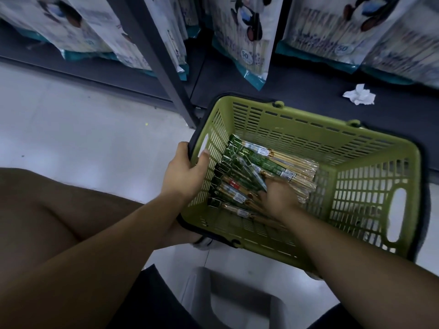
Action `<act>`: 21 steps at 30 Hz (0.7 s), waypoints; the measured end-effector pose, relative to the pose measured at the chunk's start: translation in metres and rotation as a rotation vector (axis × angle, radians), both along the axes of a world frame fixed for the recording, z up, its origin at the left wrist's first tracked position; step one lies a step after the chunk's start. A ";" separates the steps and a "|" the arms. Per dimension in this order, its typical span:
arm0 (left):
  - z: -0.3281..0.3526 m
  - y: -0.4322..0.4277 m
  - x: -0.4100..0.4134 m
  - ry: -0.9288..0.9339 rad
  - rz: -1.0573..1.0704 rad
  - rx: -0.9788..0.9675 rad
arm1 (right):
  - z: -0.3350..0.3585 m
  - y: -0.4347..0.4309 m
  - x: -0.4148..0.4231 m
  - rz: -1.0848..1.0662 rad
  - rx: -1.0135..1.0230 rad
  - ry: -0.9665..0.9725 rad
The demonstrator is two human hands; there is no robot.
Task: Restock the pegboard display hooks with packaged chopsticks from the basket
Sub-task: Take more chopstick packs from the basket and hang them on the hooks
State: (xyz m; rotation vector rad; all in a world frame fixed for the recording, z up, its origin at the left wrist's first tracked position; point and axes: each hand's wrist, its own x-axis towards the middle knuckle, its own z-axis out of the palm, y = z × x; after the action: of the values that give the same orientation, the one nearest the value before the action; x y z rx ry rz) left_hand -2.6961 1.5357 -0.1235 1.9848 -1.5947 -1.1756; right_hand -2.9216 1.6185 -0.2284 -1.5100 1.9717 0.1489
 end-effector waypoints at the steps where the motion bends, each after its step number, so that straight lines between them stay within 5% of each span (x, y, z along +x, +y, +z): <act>1: 0.001 0.000 0.000 -0.009 -0.007 0.002 | 0.001 0.000 -0.004 -0.021 0.014 -0.022; 6: 0.011 -0.001 -0.001 -0.048 -0.079 0.068 | 0.027 -0.013 -0.016 -0.222 0.032 -0.231; 10: 0.033 0.004 -0.015 -0.288 -0.307 -0.423 | 0.083 -0.043 0.006 -0.223 -0.084 -0.475; 12: 0.043 0.004 -0.027 -0.166 -0.317 -0.419 | 0.112 -0.055 0.027 -0.143 -0.157 -0.614; 17: 0.055 0.002 -0.037 0.493 0.057 0.232 | 0.142 -0.057 0.058 -0.012 -0.063 -0.865; 21: 0.061 -0.010 -0.026 0.644 0.235 0.188 | 0.128 -0.050 0.035 -0.068 0.181 -0.863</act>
State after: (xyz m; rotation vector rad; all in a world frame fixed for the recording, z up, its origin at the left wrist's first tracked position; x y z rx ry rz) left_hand -2.7225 1.5256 -0.0622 1.5891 -0.9323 -1.6832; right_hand -2.8866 1.5683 -0.1004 -1.1118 1.2658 -0.3029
